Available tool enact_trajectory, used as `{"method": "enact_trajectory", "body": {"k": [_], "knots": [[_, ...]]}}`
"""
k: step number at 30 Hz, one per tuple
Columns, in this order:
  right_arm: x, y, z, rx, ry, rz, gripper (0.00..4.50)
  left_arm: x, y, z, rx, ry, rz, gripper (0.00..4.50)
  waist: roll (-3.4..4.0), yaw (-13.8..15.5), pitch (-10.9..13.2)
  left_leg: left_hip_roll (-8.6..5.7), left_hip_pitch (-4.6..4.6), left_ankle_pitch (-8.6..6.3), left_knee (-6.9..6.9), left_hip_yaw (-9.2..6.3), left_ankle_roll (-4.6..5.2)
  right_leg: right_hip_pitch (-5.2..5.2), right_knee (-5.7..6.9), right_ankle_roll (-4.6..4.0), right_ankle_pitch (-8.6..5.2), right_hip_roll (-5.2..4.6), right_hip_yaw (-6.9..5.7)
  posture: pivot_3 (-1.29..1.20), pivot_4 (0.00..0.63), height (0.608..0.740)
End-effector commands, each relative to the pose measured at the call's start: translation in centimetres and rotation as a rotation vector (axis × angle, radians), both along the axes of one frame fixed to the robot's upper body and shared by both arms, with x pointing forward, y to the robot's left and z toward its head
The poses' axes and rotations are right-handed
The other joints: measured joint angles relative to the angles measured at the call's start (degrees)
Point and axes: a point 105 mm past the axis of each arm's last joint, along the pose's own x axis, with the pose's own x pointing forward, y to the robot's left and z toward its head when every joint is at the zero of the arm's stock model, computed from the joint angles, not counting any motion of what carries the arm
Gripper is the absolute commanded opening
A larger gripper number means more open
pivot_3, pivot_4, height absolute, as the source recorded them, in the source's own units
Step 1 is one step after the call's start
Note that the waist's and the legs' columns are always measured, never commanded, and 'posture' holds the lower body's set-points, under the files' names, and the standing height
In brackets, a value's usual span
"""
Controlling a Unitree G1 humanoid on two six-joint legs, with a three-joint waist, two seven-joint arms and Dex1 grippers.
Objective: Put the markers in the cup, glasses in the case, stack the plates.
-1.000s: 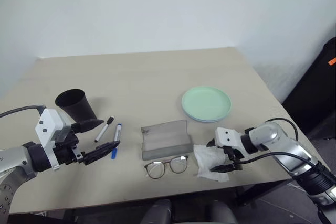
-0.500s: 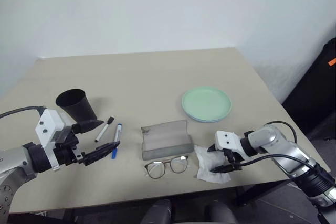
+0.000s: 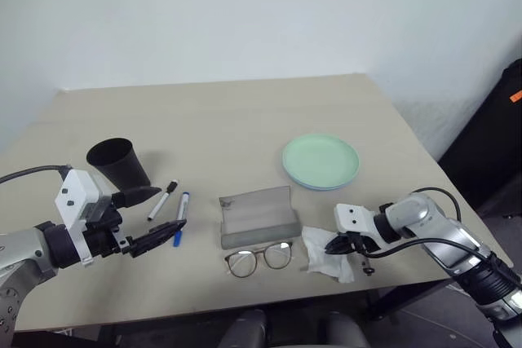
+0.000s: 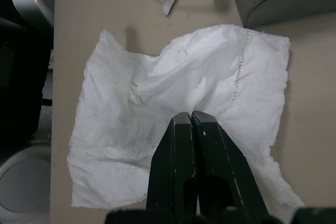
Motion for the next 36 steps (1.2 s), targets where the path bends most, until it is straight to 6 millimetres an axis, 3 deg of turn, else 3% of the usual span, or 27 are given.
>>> {"method": "enact_trajectory", "body": {"k": [1, 8, 14, 20, 24, 27, 34, 36], "knots": [[0.3, 0.1, 0.6, -0.005, -0.029, 0.025, 0.02, 0.1, -0.2, 1.2, 0.029, -0.045, -0.009, 4.50, 0.00, 0.00, 0.00, 0.00, 0.00, 0.00, 0.00, 0.00, 0.00, 0.00, 0.00, 0.00, 0.00, 0.00, 0.00, 0.00, 0.000, 0.698], [1.9, 0.6, 3.9, 0.066, -0.107, 0.031, 0.02, 0.2, -0.2, 1.1, 0.028, -0.046, -0.009, 4.50, 0.02, -0.06, 0.01, 0.01, -0.01, 0.00, 0.00, 0.00, 0.00, -0.03, 0.01, 0.00, 0.00, 0.01, 0.00, 0.00, 0.000, 0.698], [4.9, -0.3, 8.2, 0.102, -0.234, 0.018, 0.02, 0.3, -0.2, 1.1, 0.027, -0.052, -0.005, 4.50, 0.01, -0.01, 0.01, 0.00, -0.02, 0.00, 0.01, 0.00, 0.00, -0.03, 0.00, 0.01, 0.00, 0.01, -0.01, 0.00, 0.000, 0.698], [8.9, -1.4, 10.3, 0.107, -0.343, -0.086, 0.02, 0.3, -0.2, 1.1, 0.024, -0.053, -0.004, 4.50, 0.02, -0.11, 0.02, 0.01, -0.01, -0.01, 0.00, 0.02, -0.01, -0.05, -0.01, 0.00, 0.01, 0.02, -0.02, 0.00, 0.000, 0.698], [13.8, -2.1, 10.1, 0.101, -0.447, -0.332, 0.02, 0.3, -0.3, 1.1, 0.022, -0.055, -0.003, 4.50, 0.02, -0.31, 0.01, 0.02, 0.01, -0.01, -0.04, 0.05, -0.01, -0.09, 0.01, -0.06, 0.06, 0.08, 0.00, 0.00, 0.000, 0.698], [16.3, -2.5, 9.6, 0.096, -0.479, -0.483, 0.02, 0.3, -0.3, 1.1, 0.021, -0.055, -0.001, 4.50, 0.02, -0.40, 0.01, 0.01, 0.02, 0.00, -0.08, 0.06, -0.02, -0.10, 0.03, -0.13, 0.16, 0.12, 0.02, 0.00, 0.000, 0.698], [18.2, -1.9, 8.4, 0.111, -0.487, -0.587, 0.02, 0.2, -0.4, 1.0, 0.023, -0.051, 0.004, 4.50, 0.06, -0.56, 0.03, -0.27, -0.01, 0.03, -0.17, -0.03, 0.02, -0.12, 0.03, -0.42, 0.42, 0.41, 0.15, 0.00, 0.000, 0.698], [18.4, -1.8, 8.3, 0.121, -0.495, -0.606, 0.41, 0.2, -0.5, 0.8, 0.026, -0.046, 0.003, 4.50, 0.06, -0.71, 0.02, -0.12, 0.04, 0.02, -0.17, -0.05, -0.01, -0.10, 0.01, -0.42, 0.42, 0.61, 0.19, 0.00, 0.000, 0.698]]}}
